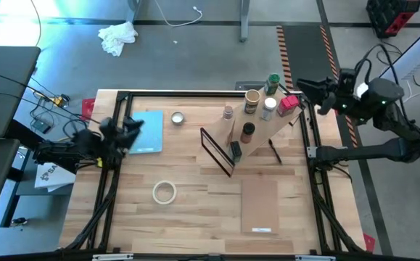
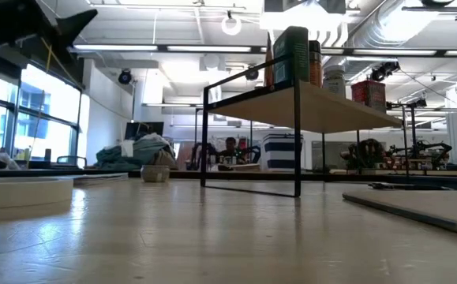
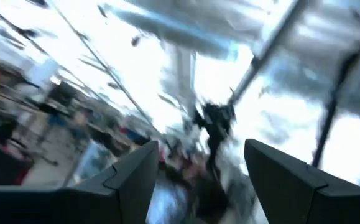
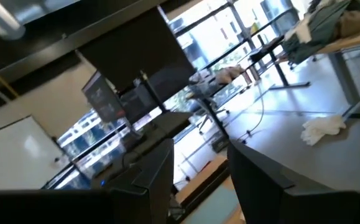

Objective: Shelf spices
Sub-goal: Move the shelf to the center of the table

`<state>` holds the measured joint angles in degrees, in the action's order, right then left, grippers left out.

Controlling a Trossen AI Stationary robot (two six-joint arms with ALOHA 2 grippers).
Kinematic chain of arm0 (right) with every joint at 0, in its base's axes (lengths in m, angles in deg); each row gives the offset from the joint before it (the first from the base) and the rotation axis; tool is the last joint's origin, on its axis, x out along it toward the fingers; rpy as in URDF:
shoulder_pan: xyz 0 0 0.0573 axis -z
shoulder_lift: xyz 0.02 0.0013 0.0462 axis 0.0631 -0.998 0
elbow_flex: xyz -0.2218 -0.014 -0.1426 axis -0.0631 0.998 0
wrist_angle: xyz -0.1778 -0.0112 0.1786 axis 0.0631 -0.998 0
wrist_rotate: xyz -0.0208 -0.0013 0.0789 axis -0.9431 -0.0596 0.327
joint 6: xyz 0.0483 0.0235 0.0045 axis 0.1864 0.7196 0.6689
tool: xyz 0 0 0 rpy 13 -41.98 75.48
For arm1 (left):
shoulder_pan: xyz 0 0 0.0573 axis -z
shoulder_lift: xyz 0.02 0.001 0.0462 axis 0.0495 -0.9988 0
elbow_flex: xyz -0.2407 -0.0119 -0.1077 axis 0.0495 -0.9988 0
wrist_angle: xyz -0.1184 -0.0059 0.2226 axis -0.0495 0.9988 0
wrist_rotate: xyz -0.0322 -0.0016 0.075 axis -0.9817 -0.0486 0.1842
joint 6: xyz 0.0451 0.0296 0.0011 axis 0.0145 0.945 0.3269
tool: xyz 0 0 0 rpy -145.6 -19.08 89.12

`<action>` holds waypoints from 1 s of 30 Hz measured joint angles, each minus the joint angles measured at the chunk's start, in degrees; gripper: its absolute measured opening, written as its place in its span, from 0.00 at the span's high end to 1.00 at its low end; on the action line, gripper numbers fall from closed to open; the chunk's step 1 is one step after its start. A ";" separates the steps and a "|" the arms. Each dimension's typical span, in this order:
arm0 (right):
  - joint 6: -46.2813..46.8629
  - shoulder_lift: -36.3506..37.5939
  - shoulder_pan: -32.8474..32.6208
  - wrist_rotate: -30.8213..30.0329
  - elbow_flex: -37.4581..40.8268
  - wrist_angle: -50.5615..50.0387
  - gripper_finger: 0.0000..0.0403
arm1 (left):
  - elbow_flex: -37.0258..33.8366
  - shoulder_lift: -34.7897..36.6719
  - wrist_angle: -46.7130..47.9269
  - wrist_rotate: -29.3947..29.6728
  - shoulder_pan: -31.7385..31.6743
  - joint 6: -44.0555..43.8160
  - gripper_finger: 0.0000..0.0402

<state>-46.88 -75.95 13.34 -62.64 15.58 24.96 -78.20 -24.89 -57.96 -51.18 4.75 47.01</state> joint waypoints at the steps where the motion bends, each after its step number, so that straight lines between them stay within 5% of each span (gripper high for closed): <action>1: -0.02 -0.36 0.01 -0.47 -0.46 -0.11 0.64 | 0.73 -0.38 0.59 1.70 -0.01 -1.01 0.42; 7: 0.47 -1.95 0.01 -3.35 -2.54 -9.91 0.65 | 7.58 -8.31 8.47 1.58 0.00 -9.32 0.42; 14: 15.66 -3.36 0.03 -19.51 -2.23 -33.72 0.70 | 21.35 -25.89 10.88 -0.63 -0.41 -2.55 0.42; 19: 31.34 -4.08 0.90 -29.68 -2.24 -48.34 0.81 | 32.30 -36.41 21.65 -0.22 -3.13 -1.48 0.42; 23: 49.72 -4.77 3.98 -28.64 -1.77 -65.52 0.97 | 38.59 -42.87 26.62 -0.72 -5.11 0.87 0.42; 30: 55.32 -0.91 12.01 -23.06 10.41 -64.90 1.00 | 42.16 -50.75 22.12 -0.90 -6.87 0.91 0.42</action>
<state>8.44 -76.86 25.35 -85.70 25.99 -39.94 -36.04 -75.64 -35.84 -52.08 -2.12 47.92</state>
